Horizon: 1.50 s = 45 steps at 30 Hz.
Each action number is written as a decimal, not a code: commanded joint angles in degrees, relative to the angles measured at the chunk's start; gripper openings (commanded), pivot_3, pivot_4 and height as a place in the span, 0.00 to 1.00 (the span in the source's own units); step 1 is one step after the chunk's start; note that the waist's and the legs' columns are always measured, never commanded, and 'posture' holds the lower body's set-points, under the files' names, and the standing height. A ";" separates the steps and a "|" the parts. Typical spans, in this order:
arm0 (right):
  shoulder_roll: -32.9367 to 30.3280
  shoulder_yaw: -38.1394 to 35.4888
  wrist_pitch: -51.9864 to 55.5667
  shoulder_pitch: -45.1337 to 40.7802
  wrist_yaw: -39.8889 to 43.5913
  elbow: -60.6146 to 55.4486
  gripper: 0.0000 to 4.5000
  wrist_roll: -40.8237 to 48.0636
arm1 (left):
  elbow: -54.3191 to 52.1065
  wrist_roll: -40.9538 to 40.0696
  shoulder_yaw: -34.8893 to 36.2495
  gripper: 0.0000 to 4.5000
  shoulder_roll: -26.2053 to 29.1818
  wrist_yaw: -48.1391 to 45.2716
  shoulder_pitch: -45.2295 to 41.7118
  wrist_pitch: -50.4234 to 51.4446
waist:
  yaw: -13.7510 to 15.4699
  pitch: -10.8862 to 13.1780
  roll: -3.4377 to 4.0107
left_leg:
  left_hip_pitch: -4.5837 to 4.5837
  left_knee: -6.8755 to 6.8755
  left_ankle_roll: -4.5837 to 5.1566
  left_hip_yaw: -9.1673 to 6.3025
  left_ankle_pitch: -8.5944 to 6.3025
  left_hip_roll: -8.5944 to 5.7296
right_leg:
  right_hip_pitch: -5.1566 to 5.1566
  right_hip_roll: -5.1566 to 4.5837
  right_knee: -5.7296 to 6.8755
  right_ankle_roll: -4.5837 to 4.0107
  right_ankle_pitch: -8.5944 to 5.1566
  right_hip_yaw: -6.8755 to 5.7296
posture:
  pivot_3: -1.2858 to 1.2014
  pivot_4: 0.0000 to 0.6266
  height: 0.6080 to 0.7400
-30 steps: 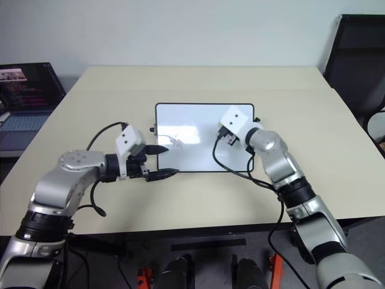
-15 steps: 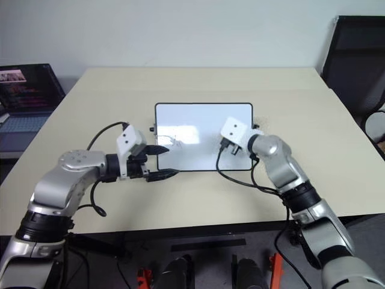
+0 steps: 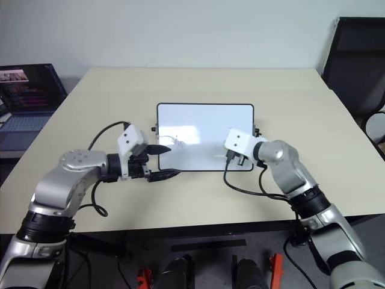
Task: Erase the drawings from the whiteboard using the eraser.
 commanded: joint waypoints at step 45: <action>-0.59 -4.00 5.40 1.78 -0.51 1.42 0.26 -1.74 | 0.75 -0.59 0.51 1.00 -1.63 0.04 -2.84 -1.63 | 0.49 -0.02 -0.10 | -0.04 -0.06 0.08 0.11 0.13 -0.04 | -0.09 -0.16 -0.06 -0.01 0.13 -0.03 | 0.52 0.24 1.00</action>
